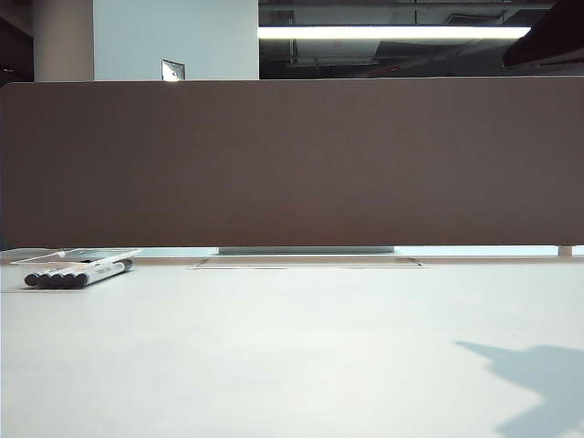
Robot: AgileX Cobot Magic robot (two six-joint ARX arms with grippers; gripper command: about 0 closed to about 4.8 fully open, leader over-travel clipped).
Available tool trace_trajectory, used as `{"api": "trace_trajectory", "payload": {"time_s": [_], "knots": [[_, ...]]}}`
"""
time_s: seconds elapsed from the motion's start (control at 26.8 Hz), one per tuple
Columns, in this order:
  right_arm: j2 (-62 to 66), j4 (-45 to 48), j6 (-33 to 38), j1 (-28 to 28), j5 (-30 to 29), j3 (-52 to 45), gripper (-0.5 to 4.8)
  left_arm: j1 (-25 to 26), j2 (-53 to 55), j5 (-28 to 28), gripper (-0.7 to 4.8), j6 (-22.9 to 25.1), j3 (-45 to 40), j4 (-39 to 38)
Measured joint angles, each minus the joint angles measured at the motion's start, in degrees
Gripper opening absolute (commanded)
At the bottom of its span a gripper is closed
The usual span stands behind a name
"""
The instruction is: Pick up the black marker on the right and put it into the packaging box on the left, making sure the marker fit the shape of the box's grooves.
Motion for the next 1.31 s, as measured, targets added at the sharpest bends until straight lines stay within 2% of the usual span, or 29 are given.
{"api": "trace_trajectory", "payload": {"time_s": [0.26, 0.63, 0.97, 1.19, 1.31], "knots": [[-0.02, 0.00, 0.00, 0.00, 0.00, 0.00, -0.05, 0.37, -3.72, 0.02, -0.07, 0.00, -3.98, -0.09], [-0.02, 0.04, 0.00, -0.02, 0.00, 0.00, -0.05, 8.83, -10.91, -0.20, -0.07, -0.02, -7.65, -1.33], [-0.02, -0.04, 0.00, 0.00, 0.00, -0.02, -0.05, 8.52, -10.99, 0.00, -0.07, 0.22, -7.65, -5.62], [-0.02, -0.07, 0.00, 0.00, 0.00, -0.02, -0.05, 8.52, -10.99, 0.00, -0.06, 3.91, -7.65, -5.64], [-0.02, -0.04, 0.00, 0.00, 0.00, -0.02, -0.05, 8.52, -10.99, 0.00, -0.06, 4.17, -7.65, -5.64]]}}
